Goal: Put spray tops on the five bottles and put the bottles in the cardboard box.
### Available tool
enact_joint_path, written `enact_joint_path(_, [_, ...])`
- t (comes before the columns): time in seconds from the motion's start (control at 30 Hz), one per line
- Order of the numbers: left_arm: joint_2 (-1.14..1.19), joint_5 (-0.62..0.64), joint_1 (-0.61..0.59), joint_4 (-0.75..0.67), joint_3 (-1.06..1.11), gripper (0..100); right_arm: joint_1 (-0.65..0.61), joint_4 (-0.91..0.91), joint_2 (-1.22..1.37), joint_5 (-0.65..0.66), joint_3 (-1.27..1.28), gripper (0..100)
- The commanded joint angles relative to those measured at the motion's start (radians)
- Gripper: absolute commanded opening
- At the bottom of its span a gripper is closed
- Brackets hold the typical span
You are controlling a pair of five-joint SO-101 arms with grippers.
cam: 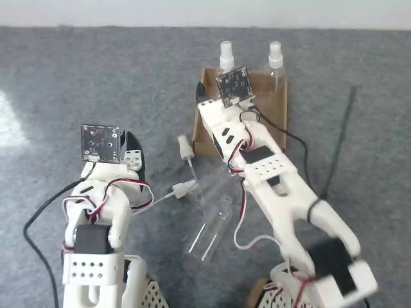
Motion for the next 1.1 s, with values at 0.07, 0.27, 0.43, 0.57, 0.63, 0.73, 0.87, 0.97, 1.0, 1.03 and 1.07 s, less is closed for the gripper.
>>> enact_joint_path(0.07, [-0.014,0.017,-0.005,-0.025,-0.010,1,-0.012,0.335,-0.268,0.012,-0.186,25.4])
enact_joint_path(0.27, [-0.014,0.017,-0.005,-0.026,-0.010,1,-0.039,0.812,-0.420,-0.167,-0.247,25.2])
enact_joint_path(0.43, [-0.014,0.017,-0.005,-0.025,-0.010,1,-0.128,1.138,-0.455,-0.463,-0.244,25.2])
enact_joint_path(0.57, [-0.014,0.017,-0.005,-0.025,-0.010,1,-0.234,1.219,-0.435,-0.572,-0.206,25.2])
enact_joint_path(0.63, [-0.014,0.017,-0.005,-0.023,-0.007,1,-0.291,1.204,-0.407,-0.577,-0.155,25.2])
enact_joint_path(0.73, [-0.014,0.017,-0.005,-0.029,0.002,1,-0.372,1.168,-0.346,-0.628,-0.060,25.3])
enact_joint_path(0.87, [-0.014,0.017,-0.005,-0.029,0.002,1,-0.453,1.161,-0.278,-0.700,0.005,25.3])
enact_joint_path(0.97, [-0.014,0.017,-0.005,-0.029,0.002,1,-0.464,1.175,-0.234,-0.704,0.005,25.2])
enact_joint_path(1.0, [-0.014,0.017,-0.005,-0.029,0.002,1,-0.469,1.176,-0.222,-0.704,0.006,25.2])
enact_joint_path(1.03, [-0.014,0.017,-0.005,-0.029,0.002,1,-0.470,1.179,-0.214,-0.706,0.006,25.2])
enact_joint_path(1.07, [-0.014,0.017,-0.005,-0.029,0.002,1,-0.472,1.181,-0.206,-0.706,0.006,25.2])
